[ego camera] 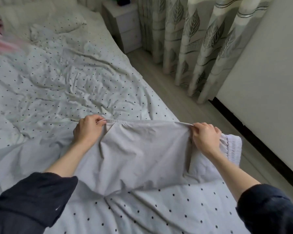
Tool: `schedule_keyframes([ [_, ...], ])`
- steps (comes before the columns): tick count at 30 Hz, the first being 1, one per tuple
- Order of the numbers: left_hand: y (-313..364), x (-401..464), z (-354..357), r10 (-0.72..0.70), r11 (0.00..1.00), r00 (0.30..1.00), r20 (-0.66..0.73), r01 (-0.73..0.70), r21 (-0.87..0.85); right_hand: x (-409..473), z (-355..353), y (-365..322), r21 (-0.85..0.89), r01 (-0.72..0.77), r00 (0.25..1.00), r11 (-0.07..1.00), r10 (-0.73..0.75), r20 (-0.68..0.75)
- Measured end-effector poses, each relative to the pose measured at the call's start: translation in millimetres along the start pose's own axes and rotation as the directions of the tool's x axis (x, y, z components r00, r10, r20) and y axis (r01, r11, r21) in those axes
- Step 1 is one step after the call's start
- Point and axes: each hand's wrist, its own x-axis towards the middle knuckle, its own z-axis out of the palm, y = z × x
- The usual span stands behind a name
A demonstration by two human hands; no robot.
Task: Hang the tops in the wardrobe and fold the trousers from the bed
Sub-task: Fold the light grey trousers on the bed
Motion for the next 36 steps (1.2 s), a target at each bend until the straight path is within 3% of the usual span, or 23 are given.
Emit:
schedule_keyframes([
  [7, -22.8, 56.0, 52.6, -0.129, 0.991, 0.983, 0.133, 0.122, 0.064, 44.7, 71.2, -4.5, 0.1, -0.108, 0.986, 0.989, 0.094, 0.135],
  [10, -30.3, 58.8, 62.5, -0.119, 0.992, 0.956, 0.269, 0.1, 0.082, 49.4, 83.1, -8.8, 0.12, -0.205, 0.956, 0.971, 0.172, 0.237],
  [13, -36.7, 51.0, 59.1, -0.028, 0.999, 0.966, 0.258, 0.019, 0.038, 41.8, 85.0, -24.1, 0.148, -0.198, 0.955, 0.969, 0.157, 0.25],
  [19, -71.5, 0.3, 23.8, 0.184, 0.977, 0.982, 0.052, -0.189, 0.095, -20.7, 81.1, -107.5, 0.224, 0.118, 0.926, 0.967, -0.188, 0.327],
  [24, -103.0, -50.7, -10.4, 0.214, 0.951, 0.977, -0.014, -0.204, 0.234, -82.6, 87.1, -166.1, 0.117, 0.508, 0.774, 0.854, -0.512, 0.373],
  [26, -118.6, -72.6, -22.9, 0.225, 0.938, 0.974, -0.033, -0.208, 0.276, -98.9, 86.3, -185.9, 0.142, 0.569, 0.728, 0.81, -0.576, 0.372],
  [30, -144.5, -115.1, -35.2, 0.22, 0.946, 0.975, -0.025, -0.207, 0.251, -114.7, 78.2, -233.0, 0.243, 0.596, 0.722, 0.765, -0.643, 0.255],
  [36, -194.8, -169.2, -39.7, 0.222, 0.933, 0.974, 0.039, -0.224, 0.28, -165.7, 84.3, -284.0, 0.029, 0.842, 0.527, 0.539, -0.832, 0.17],
])
